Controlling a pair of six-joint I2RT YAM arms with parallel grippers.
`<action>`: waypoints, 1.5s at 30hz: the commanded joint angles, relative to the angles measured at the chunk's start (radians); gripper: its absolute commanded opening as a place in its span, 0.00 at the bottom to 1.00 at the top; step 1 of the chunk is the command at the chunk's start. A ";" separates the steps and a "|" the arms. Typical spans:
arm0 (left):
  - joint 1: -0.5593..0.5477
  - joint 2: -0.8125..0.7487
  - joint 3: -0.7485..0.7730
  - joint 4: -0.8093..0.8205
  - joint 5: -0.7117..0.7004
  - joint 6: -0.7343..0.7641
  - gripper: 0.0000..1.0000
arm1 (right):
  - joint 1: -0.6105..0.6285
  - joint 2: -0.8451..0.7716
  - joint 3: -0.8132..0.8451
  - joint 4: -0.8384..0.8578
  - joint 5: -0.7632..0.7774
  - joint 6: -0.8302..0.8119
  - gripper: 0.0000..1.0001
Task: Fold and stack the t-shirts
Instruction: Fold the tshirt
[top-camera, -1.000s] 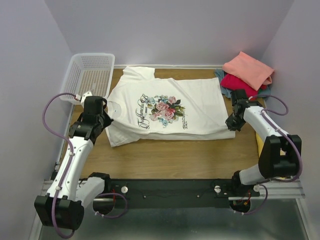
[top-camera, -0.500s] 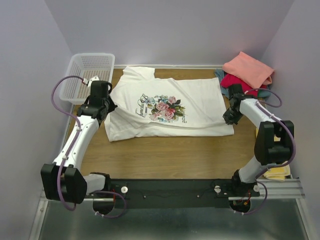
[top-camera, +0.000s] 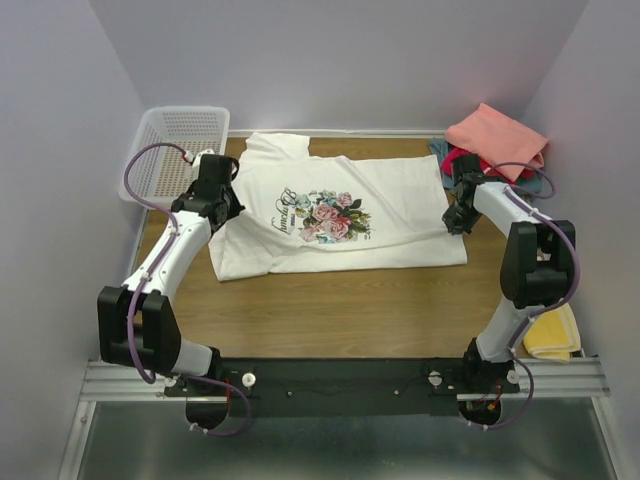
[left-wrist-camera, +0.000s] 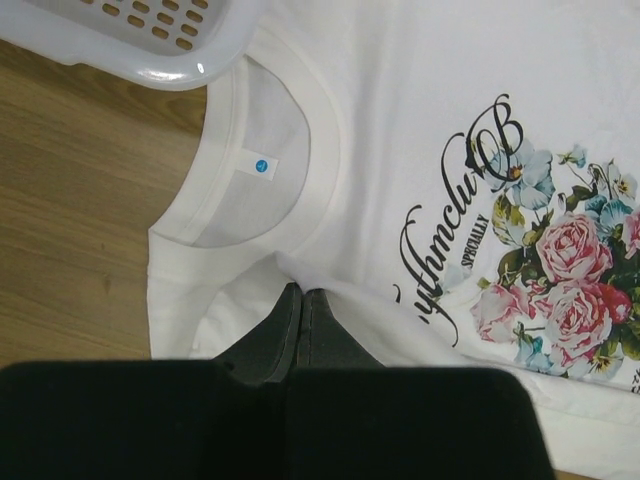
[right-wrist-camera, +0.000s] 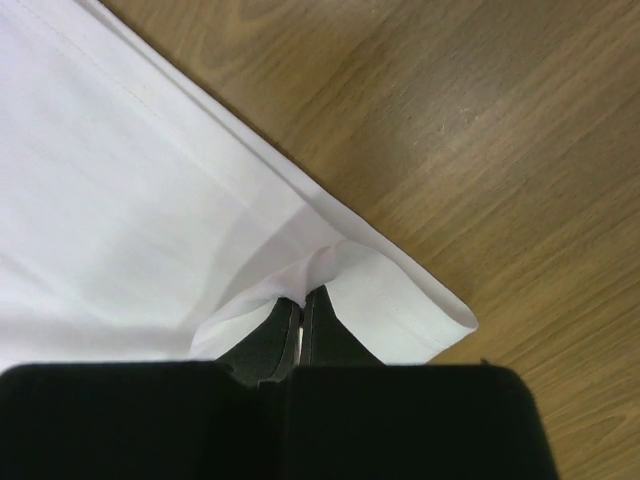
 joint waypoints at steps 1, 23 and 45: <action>-0.010 0.048 0.052 0.018 -0.057 0.004 0.00 | -0.009 0.052 0.057 0.014 0.009 -0.024 0.01; -0.015 0.447 0.517 -0.083 -0.149 0.081 0.64 | -0.017 0.150 0.379 -0.032 0.026 -0.221 0.68; -0.156 -0.061 -0.142 -0.232 -0.013 -0.128 0.63 | -0.015 -0.161 -0.112 -0.038 -0.253 -0.225 0.65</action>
